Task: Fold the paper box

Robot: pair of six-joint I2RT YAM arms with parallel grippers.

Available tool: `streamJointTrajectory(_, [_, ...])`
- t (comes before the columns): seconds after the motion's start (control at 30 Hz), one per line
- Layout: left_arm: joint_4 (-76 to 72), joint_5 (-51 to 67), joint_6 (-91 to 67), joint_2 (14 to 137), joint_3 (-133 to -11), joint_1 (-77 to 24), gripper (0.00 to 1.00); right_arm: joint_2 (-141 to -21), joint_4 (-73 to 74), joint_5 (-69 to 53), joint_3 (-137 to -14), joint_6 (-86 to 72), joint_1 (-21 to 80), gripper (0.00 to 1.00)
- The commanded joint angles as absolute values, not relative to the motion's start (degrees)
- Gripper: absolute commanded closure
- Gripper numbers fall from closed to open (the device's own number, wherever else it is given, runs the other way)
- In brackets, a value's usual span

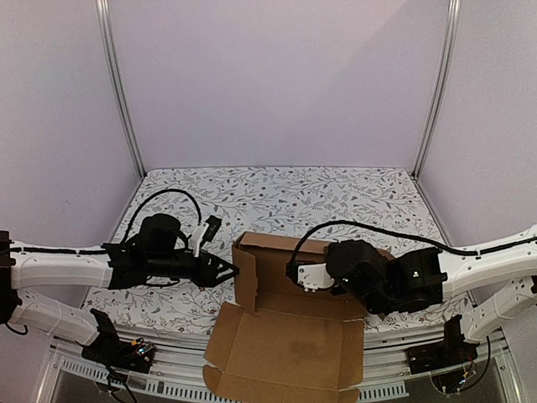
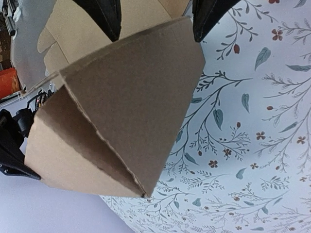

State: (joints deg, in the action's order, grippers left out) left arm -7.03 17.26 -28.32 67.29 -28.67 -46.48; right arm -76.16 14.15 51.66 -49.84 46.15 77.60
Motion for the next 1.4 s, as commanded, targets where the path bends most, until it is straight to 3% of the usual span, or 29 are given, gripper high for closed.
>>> streamJointTrajectory(0.0, [-9.0,15.9,-26.7,68.7,-29.6,-48.1,0.51,-77.8,14.6,54.5,-48.9,44.9,80.3,1.0])
streamJointTrajectory(0.53, [-10.4,6.0,-21.7,71.2,-30.5,-53.7,0.49,-83.9,14.9,61.1,-50.2,43.2,85.2,1.0])
streamJointTrajectory(1.13, [-15.9,-5.6,-18.0,73.2,-30.1,-57.6,0.49,-80.9,23.1,59.1,-55.7,36.1,86.1,1.0])
streamJointTrajectory(1.37, [-20.0,-8.7,-17.4,74.4,-30.1,-58.4,0.6,-83.1,25.4,59.4,-57.0,33.6,86.8,1.0])
